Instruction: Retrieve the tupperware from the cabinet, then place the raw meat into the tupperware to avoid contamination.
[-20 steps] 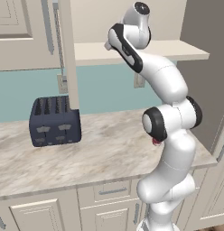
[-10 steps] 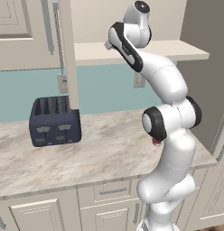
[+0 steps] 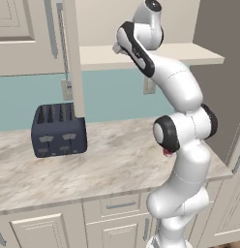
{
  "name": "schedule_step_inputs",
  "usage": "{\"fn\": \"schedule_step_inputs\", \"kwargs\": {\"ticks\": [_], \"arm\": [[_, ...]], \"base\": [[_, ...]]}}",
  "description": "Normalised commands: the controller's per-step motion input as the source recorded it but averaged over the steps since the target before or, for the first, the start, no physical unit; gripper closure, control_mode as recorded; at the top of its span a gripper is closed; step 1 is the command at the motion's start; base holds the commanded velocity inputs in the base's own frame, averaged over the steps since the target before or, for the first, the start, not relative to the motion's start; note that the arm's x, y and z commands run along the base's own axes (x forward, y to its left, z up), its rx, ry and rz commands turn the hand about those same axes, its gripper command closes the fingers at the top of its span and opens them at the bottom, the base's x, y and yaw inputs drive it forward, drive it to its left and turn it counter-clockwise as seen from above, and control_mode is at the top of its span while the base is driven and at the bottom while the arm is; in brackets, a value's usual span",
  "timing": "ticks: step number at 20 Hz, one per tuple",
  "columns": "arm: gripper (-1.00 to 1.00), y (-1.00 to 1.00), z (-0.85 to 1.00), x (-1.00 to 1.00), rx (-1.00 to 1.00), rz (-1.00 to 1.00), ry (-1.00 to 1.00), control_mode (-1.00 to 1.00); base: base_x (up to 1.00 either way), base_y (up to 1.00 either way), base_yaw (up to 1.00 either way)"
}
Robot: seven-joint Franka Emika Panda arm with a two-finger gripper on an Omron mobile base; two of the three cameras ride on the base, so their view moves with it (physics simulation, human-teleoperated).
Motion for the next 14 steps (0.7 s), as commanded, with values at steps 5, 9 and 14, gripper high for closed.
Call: {"fn": "schedule_step_inputs", "kwargs": {"ticks": [5,9,14], "arm": [[1.00,0.00,-0.05,-0.21,0.00,0.01,0.03,-1.00],[1.00,-0.01,-0.23,-0.22,0.00,0.01,0.02,-1.00],[1.00,-0.04,-0.36,-0.18,0.00,0.02,0.00,-1.00]], "base": [[0.00,0.00,0.00],[0.00,0.00,0.00],[0.00,0.00,0.00]]}}
